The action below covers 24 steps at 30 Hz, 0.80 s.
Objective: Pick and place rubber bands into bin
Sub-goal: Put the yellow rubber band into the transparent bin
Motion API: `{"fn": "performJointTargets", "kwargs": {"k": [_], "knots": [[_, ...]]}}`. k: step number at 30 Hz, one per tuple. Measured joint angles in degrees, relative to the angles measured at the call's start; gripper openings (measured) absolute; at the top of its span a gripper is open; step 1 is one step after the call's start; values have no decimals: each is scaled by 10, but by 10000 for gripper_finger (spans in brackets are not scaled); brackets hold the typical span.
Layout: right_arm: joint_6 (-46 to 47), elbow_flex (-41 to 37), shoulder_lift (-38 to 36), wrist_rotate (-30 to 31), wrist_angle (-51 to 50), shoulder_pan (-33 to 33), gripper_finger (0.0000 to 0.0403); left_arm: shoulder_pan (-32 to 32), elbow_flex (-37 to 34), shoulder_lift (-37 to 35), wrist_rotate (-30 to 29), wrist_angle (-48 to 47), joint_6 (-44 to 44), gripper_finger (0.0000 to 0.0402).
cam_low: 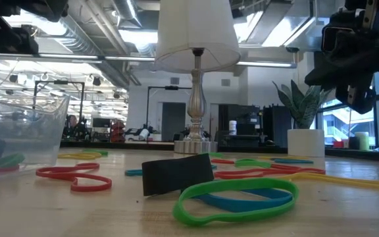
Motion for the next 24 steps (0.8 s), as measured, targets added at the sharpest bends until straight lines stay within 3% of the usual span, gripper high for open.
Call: {"fn": "performJointTargets", "kwargs": {"k": [6, 15, 18, 24], "knots": [[-46, 0, 0, 0, 0, 0, 20, 2, 0, 0, -1, 0, 0, 108], [-105, 14, 0, 1, -22, -5, 4, 4, 0, 0, 0, 4, -44, 82], [-123, 73, 1, 1, -115, -2, 2, 4, 0, 0, 0, 26, -36, 67], [-106, 259, 51, -30, -403, 5, 1, 4, 0, 0, 14, 116, 27, 28]]}}
